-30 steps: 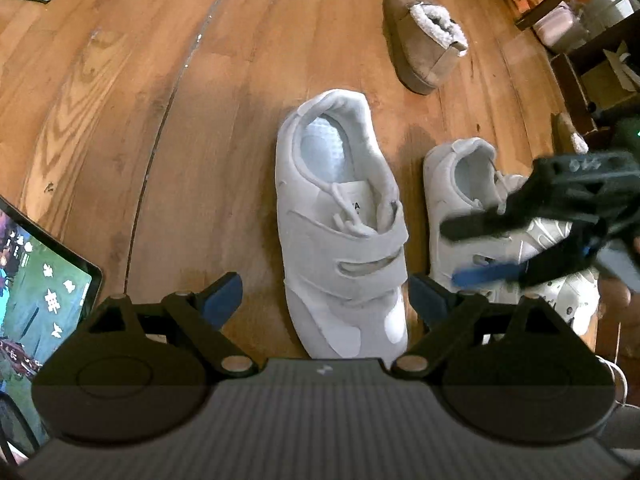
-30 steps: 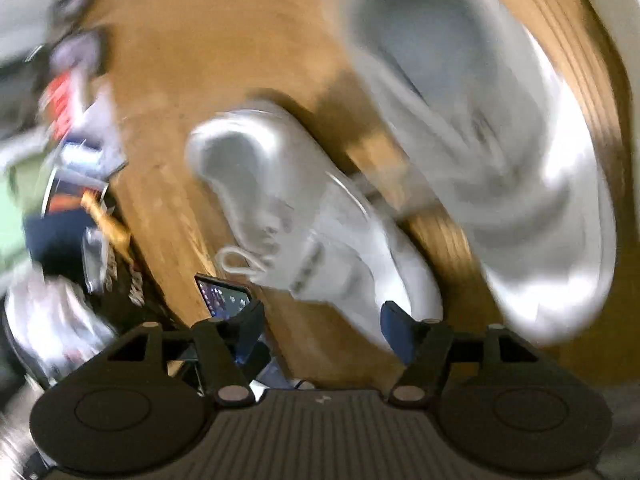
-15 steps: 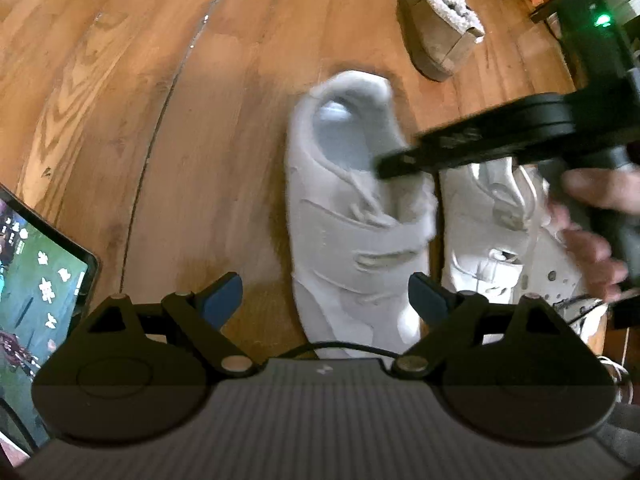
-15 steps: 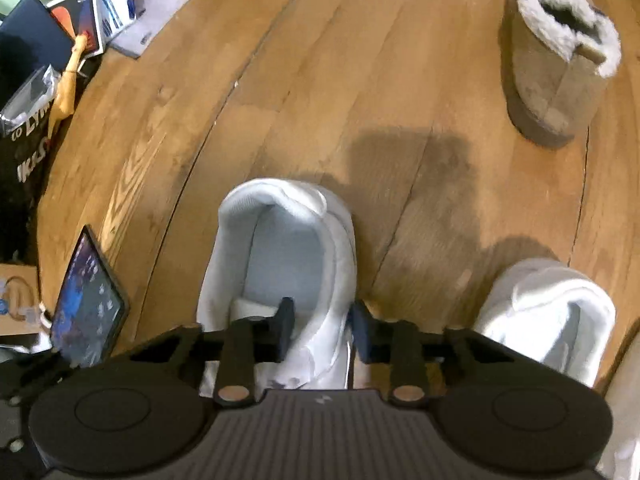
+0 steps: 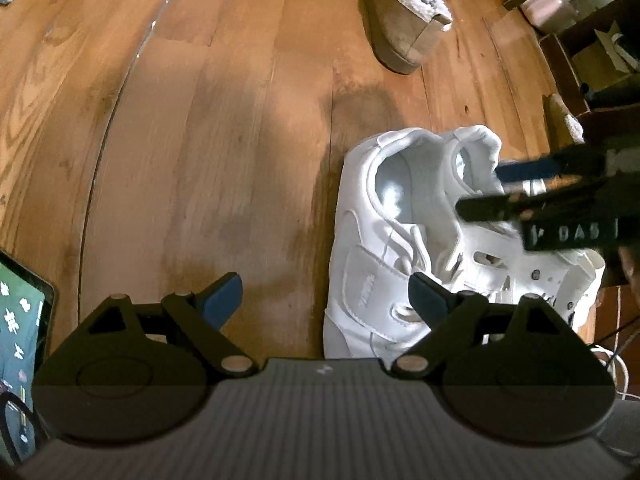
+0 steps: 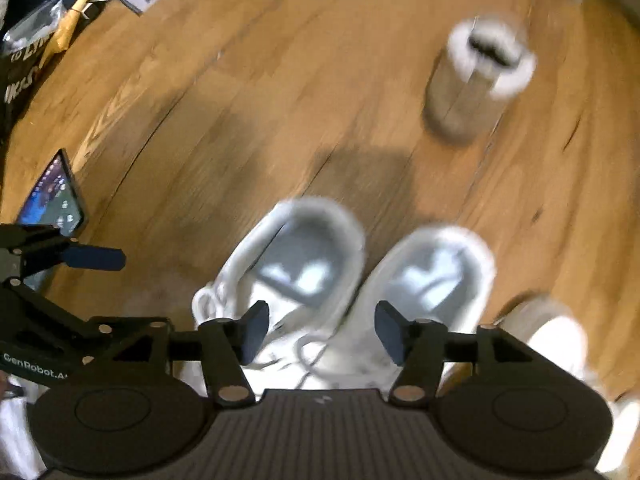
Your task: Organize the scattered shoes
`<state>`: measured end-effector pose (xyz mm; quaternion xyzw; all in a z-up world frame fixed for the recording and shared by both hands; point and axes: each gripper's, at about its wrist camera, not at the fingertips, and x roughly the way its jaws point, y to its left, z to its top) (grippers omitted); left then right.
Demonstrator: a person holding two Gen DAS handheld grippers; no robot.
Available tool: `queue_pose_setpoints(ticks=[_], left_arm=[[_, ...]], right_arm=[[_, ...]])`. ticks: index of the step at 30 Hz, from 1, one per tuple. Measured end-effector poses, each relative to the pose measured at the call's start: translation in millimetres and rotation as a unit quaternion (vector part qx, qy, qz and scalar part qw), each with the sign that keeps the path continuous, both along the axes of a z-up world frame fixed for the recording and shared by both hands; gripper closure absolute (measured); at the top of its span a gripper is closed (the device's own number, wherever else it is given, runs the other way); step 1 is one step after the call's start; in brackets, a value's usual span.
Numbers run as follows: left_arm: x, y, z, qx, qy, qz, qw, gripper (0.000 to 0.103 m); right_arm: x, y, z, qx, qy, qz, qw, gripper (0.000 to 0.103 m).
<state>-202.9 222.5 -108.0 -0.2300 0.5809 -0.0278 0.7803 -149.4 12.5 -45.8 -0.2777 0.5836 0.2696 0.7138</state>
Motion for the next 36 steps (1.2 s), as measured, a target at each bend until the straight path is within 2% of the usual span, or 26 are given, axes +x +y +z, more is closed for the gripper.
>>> queue_pose_setpoints(ticks=[2,4,5,7,8,9,10,12,17,24,26,27,30,31,33,35,36], left_arm=[[1,-1,-2,0.001,0.004,0.001,1.0000,0.013],[2,-4,-5,0.001,0.010,0.001,1.0000,0.013],[2,-6,-6,0.003,0.013,-0.001,0.9999,0.013],[2,-9,-6,0.005,0.017,-0.006,0.9998,0.013],[2,-12,-6,0.005,0.019,-0.008,0.9998,0.013],[2,-14,-7,0.004,0.021,-0.009,0.9997,0.013],[3,-16,-8,0.004,0.023,-0.011,0.9997,0.013],[3,-20,-10,0.002,0.026,-0.013,0.9996,0.013],[7,-37,-18,-0.015,0.034,-0.024,0.9990,0.013],[18,-64,-13,-0.011,0.029,-0.051,0.9982,0.013],[21,-72,-11,-0.010,0.027,-0.061,0.9977,0.013],[22,-76,-10,-0.009,0.027,-0.065,0.9975,0.013],[25,-87,-8,-0.007,0.023,-0.080,0.9965,0.013],[27,-90,-7,-0.006,0.022,-0.085,0.9962,0.013],[31,-97,-6,-0.007,0.020,-0.092,0.9955,0.013],[36,-102,-4,-0.006,0.016,-0.097,0.9951,0.013],[38,-104,-2,-0.006,0.013,-0.101,0.9948,0.013]], right_arm=[[9,-4,-10,-0.022,-0.013,-0.009,1.000,0.026],[19,-2,-32,-0.018,0.015,-0.033,0.999,0.026],[27,-5,-54,-0.016,0.044,-0.058,0.997,0.027],[31,-12,-80,-0.014,0.068,-0.057,0.996,0.028],[30,-15,-82,-0.023,0.068,-0.045,0.996,0.030],[28,-17,-83,-0.034,0.067,-0.033,0.997,0.034],[25,-18,-84,-0.046,0.066,-0.021,0.997,0.044],[22,-27,-82,-0.071,0.067,0.002,0.995,0.047],[27,-76,-77,-0.120,0.057,0.015,0.991,0.047],[39,-150,-72,-0.174,0.021,0.015,0.984,0.046],[46,-181,-70,-0.184,0.013,0.020,0.983,0.040],[48,-187,-70,-0.187,0.008,0.021,0.982,0.034],[49,-215,-69,-0.206,-0.013,0.035,0.978,0.033],[48,-220,-68,-0.202,-0.015,0.039,0.978,0.033],[44,-232,-54,-0.151,-0.020,0.029,0.988,0.032],[43,-249,-17,-0.086,-0.012,-0.029,0.996,0.030],[45,-250,-9,-0.073,-0.009,-0.044,0.996,0.023]])
